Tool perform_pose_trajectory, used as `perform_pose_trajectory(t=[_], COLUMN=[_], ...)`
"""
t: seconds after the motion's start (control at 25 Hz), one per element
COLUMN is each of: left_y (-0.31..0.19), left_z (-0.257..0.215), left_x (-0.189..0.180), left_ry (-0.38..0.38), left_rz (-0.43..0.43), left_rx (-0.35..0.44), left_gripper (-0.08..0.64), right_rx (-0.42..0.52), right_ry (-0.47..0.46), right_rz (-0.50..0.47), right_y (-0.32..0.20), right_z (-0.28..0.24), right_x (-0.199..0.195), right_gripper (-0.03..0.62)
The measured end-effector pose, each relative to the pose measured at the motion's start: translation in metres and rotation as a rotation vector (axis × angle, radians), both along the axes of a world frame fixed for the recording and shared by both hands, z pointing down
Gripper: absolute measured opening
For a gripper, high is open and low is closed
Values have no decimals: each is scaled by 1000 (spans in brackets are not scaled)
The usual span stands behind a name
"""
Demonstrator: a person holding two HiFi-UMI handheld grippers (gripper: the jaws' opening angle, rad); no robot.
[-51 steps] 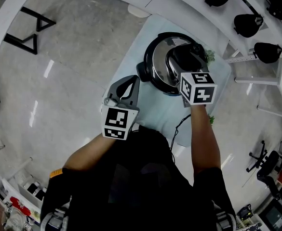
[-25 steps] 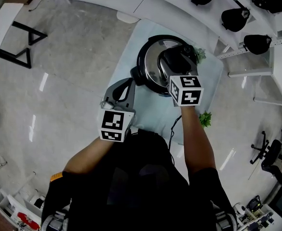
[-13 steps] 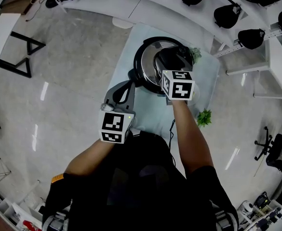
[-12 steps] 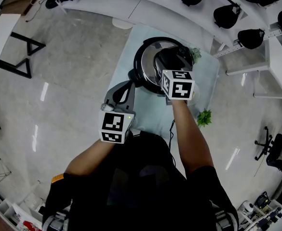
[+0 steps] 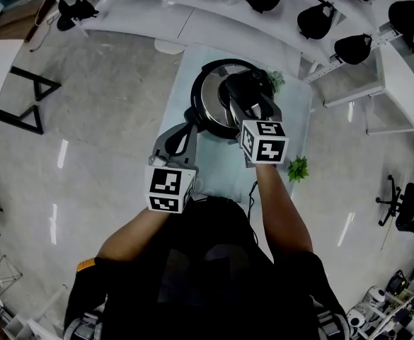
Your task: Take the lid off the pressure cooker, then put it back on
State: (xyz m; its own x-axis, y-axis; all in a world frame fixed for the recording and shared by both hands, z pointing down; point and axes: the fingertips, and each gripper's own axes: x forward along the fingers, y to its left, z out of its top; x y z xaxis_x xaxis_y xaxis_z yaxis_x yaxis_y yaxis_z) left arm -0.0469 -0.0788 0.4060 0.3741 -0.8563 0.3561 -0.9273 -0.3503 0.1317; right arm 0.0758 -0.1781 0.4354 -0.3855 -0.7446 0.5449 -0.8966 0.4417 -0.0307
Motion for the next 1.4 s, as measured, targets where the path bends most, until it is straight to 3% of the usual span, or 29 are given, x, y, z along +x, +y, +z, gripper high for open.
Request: perform_pose_trajectory(t=[0.16, 0.4, 0.76, 1.08, 1.4], left_y=[7, 22, 71, 136, 211], left_z=[-2, 4, 5, -1, 11], left_x=[8, 30, 68, 113, 134], left_ry=[11, 16, -17, -65, -107], left_rz=[60, 158, 223, 245, 196], left_rx=[6, 14, 25, 23, 4], left_gripper=[8, 8, 8, 8, 8], right_rx=[34, 66, 48, 83, 98], right_ry=[-22, -27, -48, -93, -142], right_rz=[56, 116, 98, 78, -4], right_y=[34, 82, 161, 221, 289], right_z=[-16, -27, -14, -24, -25], right_x=[14, 30, 41, 73, 85], right_gripper=[300, 202, 95, 51, 38])
